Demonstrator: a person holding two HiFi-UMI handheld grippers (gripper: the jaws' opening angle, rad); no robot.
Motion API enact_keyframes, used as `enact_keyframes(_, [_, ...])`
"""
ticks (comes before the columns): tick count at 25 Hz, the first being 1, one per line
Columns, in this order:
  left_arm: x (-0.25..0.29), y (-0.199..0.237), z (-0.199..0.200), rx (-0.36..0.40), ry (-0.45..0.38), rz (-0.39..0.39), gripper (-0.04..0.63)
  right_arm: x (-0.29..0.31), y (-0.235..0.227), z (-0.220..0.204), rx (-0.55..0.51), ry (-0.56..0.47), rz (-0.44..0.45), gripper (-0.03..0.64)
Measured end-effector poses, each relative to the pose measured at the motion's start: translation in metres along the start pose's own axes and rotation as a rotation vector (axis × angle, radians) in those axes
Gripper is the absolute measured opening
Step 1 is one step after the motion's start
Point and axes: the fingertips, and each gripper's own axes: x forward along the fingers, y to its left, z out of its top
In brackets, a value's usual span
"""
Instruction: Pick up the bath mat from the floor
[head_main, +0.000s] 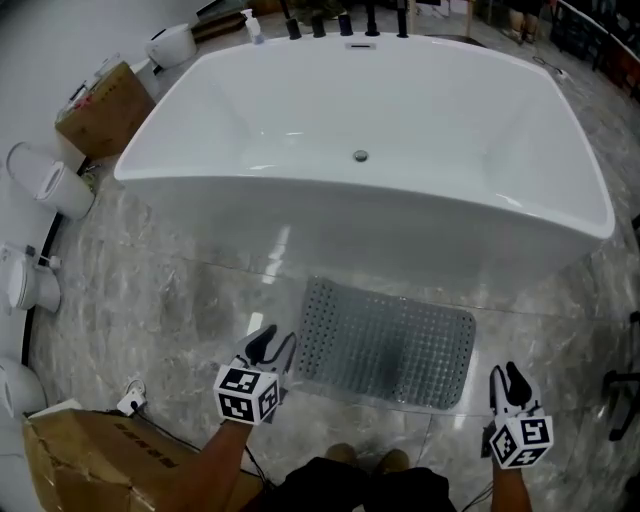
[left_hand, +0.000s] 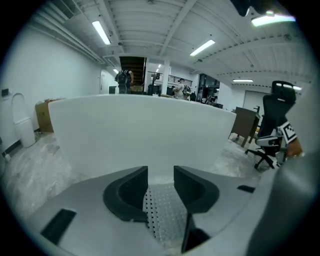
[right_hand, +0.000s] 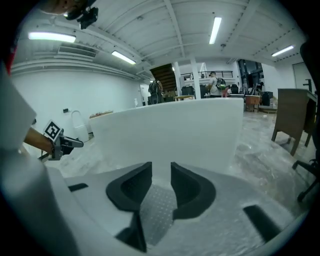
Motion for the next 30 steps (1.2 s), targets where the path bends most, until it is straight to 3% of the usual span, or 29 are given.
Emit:
enact_keyframes(7, [0.093, 0.045, -0.107, -0.071, 0.141, 0.020, 0.207, 0.082, -0.041, -0.113, 0.036, 0.107, -0.016, 0.184])
enact_keyframes(18, [0.206, 0.093, -0.252, -0.128, 0.327, 0.037, 0.265, 0.183, -0.098, -0.286, 0.110, 0.301, -0.037, 0.266])
enact_keyframes(30, [0.256, 0.110, -0.335, -0.147, 0.473, -0.031, 0.304, 0.227, -0.128, -0.385, 0.211, 0.461, -0.101, 0.365])
